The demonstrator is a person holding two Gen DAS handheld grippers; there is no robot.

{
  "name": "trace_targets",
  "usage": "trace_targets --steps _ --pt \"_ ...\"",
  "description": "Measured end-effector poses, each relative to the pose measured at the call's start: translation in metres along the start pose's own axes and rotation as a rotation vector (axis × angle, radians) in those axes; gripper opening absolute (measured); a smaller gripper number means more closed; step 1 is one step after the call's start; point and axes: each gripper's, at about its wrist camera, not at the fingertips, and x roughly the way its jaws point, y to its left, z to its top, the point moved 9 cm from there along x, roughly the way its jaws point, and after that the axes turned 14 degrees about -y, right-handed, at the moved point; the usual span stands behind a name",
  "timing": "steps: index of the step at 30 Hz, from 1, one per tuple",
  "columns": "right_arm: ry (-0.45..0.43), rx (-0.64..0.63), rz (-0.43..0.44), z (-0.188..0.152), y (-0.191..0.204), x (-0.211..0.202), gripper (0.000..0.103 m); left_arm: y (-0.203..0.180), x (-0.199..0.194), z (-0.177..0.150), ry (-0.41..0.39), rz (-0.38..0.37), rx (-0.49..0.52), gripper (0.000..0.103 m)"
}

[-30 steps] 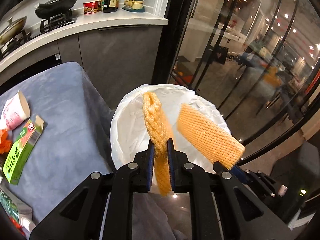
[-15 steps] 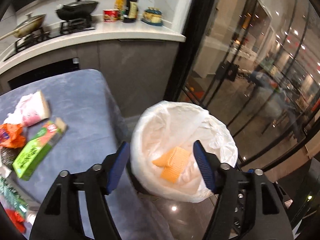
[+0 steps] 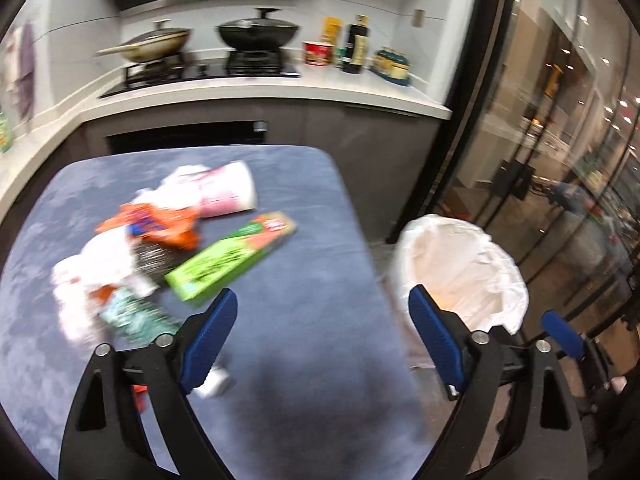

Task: Collect trash
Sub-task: 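Move both open tools back over the table toward the red plastic bag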

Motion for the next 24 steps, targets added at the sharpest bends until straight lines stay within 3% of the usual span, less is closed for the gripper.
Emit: trace_targets --steps 11,24 --pt "0.028 -0.088 0.141 -0.015 0.099 -0.021 0.083 0.112 -0.057 -0.016 -0.003 0.167 -0.08 0.089" --pt "0.072 -0.167 0.23 -0.047 0.174 -0.031 0.084 0.173 -0.092 -0.052 0.025 0.269 -0.066 0.092"
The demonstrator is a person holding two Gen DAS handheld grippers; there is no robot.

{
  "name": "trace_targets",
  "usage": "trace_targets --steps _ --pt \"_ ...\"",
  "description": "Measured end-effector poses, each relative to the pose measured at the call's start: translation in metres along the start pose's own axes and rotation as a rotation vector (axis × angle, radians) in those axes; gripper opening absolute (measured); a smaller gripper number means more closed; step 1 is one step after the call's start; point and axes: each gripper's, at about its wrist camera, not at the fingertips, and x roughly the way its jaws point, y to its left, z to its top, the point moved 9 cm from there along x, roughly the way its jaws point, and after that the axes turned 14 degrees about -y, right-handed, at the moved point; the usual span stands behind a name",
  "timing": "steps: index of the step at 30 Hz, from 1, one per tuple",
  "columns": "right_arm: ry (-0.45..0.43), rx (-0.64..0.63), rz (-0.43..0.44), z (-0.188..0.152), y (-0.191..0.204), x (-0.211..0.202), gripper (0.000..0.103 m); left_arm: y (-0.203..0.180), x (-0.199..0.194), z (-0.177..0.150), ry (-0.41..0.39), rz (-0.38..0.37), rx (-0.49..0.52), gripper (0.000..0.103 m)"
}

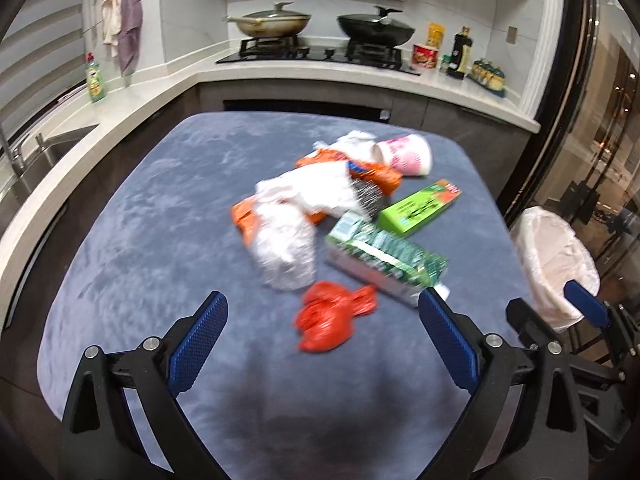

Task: Collect trash
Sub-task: 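Move both open tools back over the table toward the red plastic bag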

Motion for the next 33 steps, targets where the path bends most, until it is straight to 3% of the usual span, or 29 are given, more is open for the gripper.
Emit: trace_targets --steps 11,18,25,31,33 --pt "0.04 -0.06 0.033 -0.026 0.028 0.029 0.084 0.042 0.021 -0.035 0.088 0.056 -0.046 0.093" --pt "0.074 -0.074 0.027 -0.057 0.023 0.047 0.084 0.038 0.032 -0.048 0.1 0.034 -0.032 0.093" --pt "0.055 -0.043 0.014 -0.065 0.014 0.057 0.084 0.032 0.038 -0.051 0.108 0.019 -0.026 0.093" --pt "-0.091 -0.023 -0.025 -0.042 0.004 0.049 0.084 0.034 0.038 -0.051 0.096 0.026 -0.034 0.093" --pt "-0.1 -0.029 -0.037 -0.04 0.002 0.051 0.084 0.034 0.039 -0.052 0.1 0.028 -0.036 0.093"
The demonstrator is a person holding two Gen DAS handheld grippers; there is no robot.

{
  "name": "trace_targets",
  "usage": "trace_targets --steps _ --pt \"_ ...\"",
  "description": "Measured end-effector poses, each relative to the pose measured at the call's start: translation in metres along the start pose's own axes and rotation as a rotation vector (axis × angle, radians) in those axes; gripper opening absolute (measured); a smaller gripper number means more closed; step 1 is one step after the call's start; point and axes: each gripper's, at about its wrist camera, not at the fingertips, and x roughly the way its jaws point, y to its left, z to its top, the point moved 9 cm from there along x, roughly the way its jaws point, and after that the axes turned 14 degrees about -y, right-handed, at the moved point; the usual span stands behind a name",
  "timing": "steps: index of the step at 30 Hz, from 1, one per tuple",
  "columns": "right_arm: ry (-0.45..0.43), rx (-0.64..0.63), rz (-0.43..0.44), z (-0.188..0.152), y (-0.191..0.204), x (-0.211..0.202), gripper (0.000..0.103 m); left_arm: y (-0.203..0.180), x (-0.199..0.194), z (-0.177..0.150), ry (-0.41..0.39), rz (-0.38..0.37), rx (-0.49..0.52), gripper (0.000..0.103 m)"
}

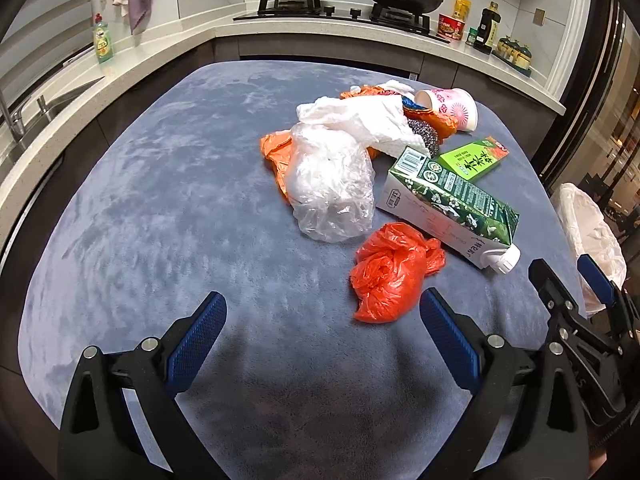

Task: Collect trash
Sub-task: 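Move both open tools back over the table toward the red plastic bag, then grasp the red plastic bag with the left tool while the right tool grasps the green carton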

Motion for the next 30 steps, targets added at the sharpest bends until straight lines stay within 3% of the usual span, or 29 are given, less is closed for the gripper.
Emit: trace_targets --steps 7,9,15,20,30 --pt "-0.011 -0.017 -0.015 -0.006 0.001 0.001 0.085 -0.004 -0.002 -0.001 -0.008 0.001 0.011 0.093" --pt "-0.026 -0.028 -0.028 -0.005 0.002 -0.002 0.09 -0.005 -0.002 -0.001 -0.006 0.002 0.011 0.093" --pt "-0.098 -0.043 -0.028 0.003 0.005 -0.016 0.09 -0.009 -0.007 -0.001 -0.018 0.006 0.025 0.093" --pt "0.039 0.041 0.002 -0.016 -0.005 -0.002 0.09 -0.008 -0.007 -0.003 -0.019 0.014 0.025 0.093" --pt "0.024 0.102 -0.008 -0.017 -0.016 -0.004 0.09 -0.018 0.006 -0.009 -0.066 0.024 0.069 0.093"
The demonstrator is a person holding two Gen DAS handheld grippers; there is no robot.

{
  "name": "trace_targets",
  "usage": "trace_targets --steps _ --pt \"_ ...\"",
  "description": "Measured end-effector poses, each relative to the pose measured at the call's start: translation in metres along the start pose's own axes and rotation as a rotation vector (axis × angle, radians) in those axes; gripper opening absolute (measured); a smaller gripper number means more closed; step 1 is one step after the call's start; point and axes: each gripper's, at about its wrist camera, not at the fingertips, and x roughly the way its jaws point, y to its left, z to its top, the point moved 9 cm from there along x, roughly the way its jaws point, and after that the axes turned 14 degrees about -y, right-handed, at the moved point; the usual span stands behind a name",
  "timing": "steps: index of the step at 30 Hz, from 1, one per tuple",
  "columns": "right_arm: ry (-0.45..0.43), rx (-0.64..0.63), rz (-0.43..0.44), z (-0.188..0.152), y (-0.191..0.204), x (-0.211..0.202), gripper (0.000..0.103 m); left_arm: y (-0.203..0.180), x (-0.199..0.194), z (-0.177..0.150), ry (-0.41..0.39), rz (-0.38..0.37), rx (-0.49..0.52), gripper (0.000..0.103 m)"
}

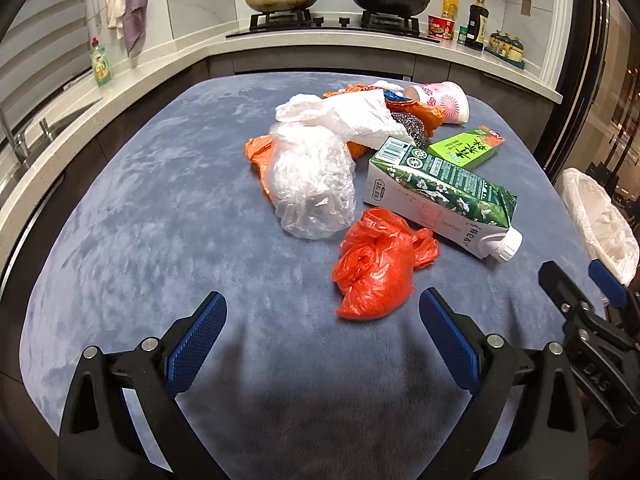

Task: Collect trash
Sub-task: 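Grasp the red plastic bag with the left tool while the right tool grasps the green carton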

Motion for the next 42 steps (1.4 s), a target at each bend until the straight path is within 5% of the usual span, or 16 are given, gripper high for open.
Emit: trace_targets --steps 7,11,23,31,33,36,42 --pt "0.023 -0.049 0.05 -0.001 0.014 0.004 0.09 -0.007 0.026 -0.001 0.03 -0.024 -0.034 0.09" --pt "0.048 -0.068 0.066 -0.004 0.019 0.009 0.09 -0.015 0.035 -0.007 0.063 -0.048 -0.028 0.072" --pt "-0.063 -0.107 -0.001 0.018 0.015 0.009 0.09 -0.017 0.04 -0.01 0.061 -0.031 0.0 0.05" --pt "-0.143 -0.116 -0.045 0.024 0.012 -0.007 0.097 -0.017 0.04 -0.011 0.04 -0.01 0.015 0.049" --pt "-0.127 -0.11 -0.023 0.023 0.013 -0.004 0.097 -0.017 0.04 -0.011 0.039 -0.012 0.014 0.049" --pt "0.028 -0.076 0.066 0.002 0.019 0.014 0.096 -0.017 0.04 -0.011 0.037 -0.011 0.016 0.049" --pt "0.012 -0.03 0.085 0.007 0.013 0.014 0.096 -0.017 0.039 -0.01 0.042 -0.013 0.013 0.048"
